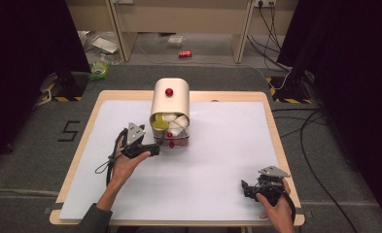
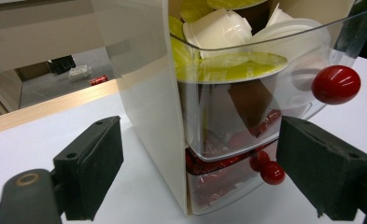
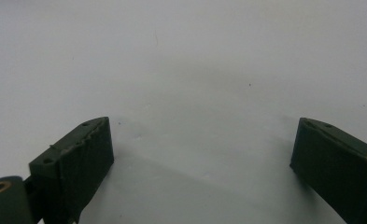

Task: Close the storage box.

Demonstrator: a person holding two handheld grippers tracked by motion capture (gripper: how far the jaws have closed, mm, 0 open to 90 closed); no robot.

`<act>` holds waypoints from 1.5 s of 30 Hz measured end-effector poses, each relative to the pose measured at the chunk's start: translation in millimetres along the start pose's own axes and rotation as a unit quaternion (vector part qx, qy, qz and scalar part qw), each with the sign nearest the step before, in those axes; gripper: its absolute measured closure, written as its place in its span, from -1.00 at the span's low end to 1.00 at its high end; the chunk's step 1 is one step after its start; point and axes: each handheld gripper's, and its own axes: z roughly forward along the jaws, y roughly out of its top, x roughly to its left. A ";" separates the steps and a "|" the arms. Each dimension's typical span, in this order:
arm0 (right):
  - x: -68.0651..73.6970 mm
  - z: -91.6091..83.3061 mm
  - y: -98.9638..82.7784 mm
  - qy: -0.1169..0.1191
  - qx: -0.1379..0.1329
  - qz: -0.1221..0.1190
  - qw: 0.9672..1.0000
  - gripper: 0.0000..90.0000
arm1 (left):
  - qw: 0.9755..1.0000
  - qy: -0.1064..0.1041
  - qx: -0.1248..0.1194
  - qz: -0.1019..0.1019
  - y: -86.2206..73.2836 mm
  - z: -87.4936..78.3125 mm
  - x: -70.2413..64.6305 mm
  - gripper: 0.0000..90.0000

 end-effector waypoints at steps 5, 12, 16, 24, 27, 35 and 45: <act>0.0 0.0 0.0 0.000 0.000 0.000 1.000 -0.87 | 1.000 0.001 -0.002 -0.003 0.0 2.1 0.9 -0.68; 0.0 0.0 0.0 0.000 0.000 0.000 1.000 -0.87 | 1.000 0.003 -0.003 -0.003 0.2 3.8 2.0 -0.68; 0.0 0.0 0.0 0.000 0.000 0.000 1.000 -0.87 | 1.000 0.004 -0.005 -0.008 0.3 5.9 2.8 -0.68; 0.0 0.0 0.0 0.000 0.000 0.000 1.000 -0.87 | 1.000 0.006 -0.001 -0.005 2.0 7.0 3.6 -0.68; 0.0 0.0 0.0 0.000 0.000 0.000 1.000 -0.87 | 1.000 0.007 -0.001 -0.003 2.0 6.9 3.2 -0.68; 0.0 0.0 0.0 0.000 0.000 0.000 1.000 -0.87 | 1.000 0.004 -0.001 -0.006 1.4 2.9 2.6 -0.57; 0.0 0.0 0.0 0.000 0.000 0.000 1.000 -0.87 | 1.000 -0.009 0.003 -0.002 1.0 -7.3 -2.4 -0.60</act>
